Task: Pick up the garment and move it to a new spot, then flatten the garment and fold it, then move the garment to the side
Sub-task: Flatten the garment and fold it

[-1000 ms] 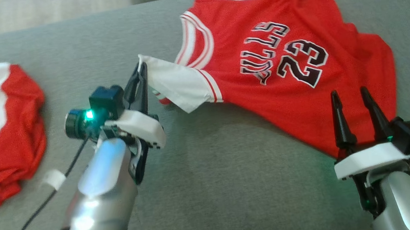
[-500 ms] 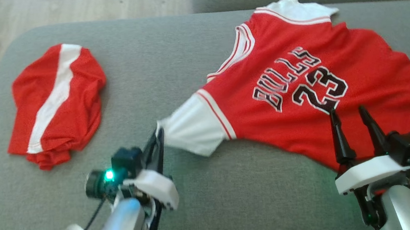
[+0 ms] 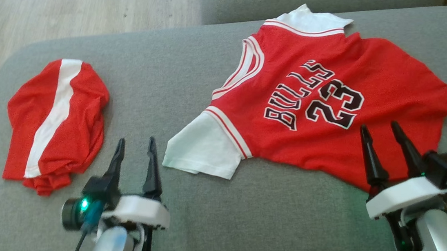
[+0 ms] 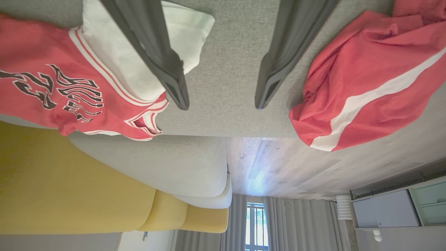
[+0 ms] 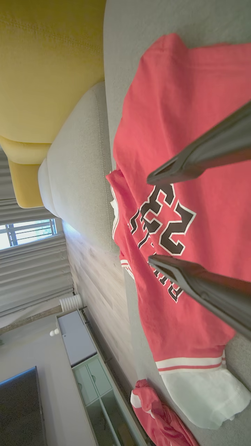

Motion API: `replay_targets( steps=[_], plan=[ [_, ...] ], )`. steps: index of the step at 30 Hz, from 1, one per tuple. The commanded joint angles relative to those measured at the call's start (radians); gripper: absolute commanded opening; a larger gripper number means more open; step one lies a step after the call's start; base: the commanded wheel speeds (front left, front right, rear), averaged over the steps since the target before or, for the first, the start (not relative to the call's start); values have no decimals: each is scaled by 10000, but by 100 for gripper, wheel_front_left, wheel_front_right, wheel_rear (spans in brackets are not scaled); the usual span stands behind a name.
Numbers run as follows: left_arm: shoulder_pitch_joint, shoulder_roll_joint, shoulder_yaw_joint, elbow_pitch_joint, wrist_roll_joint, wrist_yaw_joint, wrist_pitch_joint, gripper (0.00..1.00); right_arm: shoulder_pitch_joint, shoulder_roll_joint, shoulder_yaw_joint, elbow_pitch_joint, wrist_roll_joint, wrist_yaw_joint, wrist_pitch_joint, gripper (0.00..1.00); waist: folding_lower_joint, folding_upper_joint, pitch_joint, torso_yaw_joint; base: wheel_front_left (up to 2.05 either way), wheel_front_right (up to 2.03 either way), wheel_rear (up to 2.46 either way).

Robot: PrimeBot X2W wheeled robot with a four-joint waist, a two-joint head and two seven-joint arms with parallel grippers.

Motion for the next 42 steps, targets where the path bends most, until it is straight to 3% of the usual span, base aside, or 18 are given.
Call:
replay_targets(
  steps=[1, 6, 11, 19, 42],
  plan=[
    [119, 304, 514, -674, -38, 90, -164, 100, -9, -24, 257, -377, 129, -7, -145, 100, 0, -1, -105, -117, 0, 0, 0],
    [1032, 309, 1065, -1908, -44, 191, -202, 100, 192, -24, 371, -461, 235, -7, -207, 100, 0, -1, -192, -368, 0, 0, 0],
    [1420, 302, 1093, -2121, 108, 4, -205, 100, 168, -24, 429, -513, 230, -7, -214, 100, 0, -1, -129, -545, 0, 0, 0],
    [648, 415, 551, -951, 186, -482, 772, 100, 21, -24, 458, -626, 108, -7, -129, 100, 0, -1, 279, -768, 0, 0, 0],
    [-1149, 482, -152, 2305, 263, -943, 2555, 100, -475, -24, 350, -612, 83, -7, -204, 100, 0, -1, 1096, -1287, 0, 0, 0]
  ],
)
